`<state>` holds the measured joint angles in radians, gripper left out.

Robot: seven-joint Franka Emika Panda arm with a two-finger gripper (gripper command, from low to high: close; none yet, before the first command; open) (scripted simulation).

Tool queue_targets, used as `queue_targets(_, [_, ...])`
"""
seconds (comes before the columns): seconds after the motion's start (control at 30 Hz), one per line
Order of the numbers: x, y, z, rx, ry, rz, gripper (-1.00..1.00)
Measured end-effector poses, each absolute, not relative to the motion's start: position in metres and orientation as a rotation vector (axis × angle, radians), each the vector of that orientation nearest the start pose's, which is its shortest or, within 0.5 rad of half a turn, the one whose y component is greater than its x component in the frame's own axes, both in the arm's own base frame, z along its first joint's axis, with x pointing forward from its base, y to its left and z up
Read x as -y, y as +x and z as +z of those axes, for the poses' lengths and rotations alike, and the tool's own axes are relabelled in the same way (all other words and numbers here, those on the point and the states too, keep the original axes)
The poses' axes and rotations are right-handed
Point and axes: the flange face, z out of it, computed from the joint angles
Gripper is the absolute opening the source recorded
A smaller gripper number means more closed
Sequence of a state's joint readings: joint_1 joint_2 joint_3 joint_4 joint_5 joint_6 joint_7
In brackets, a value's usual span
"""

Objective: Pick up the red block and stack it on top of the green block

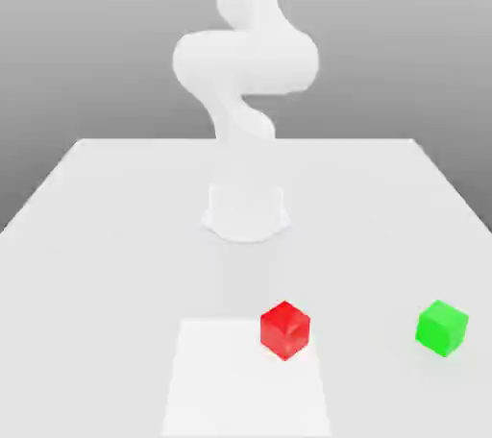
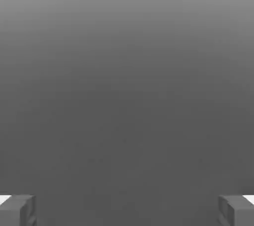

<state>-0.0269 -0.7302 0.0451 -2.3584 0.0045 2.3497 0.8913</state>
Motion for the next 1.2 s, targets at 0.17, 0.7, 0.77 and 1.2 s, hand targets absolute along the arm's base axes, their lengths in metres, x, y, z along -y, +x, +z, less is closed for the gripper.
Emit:
queue_targets(0.17, [-0.032, 0.420, 0.537, -1.425, -2.439, -0.698, 0.00])
queue_targets(0.7, [-0.056, 0.356, 0.193, -2.258, -2.176, -0.007, 0.00])
queue_targets(0.77, [-0.056, 0.356, 0.178, -2.265, -2.170, -0.004, 0.00])
queue_targets(1.2, [-0.056, 0.354, 0.150, -2.263, -2.174, -0.003, -1.00])
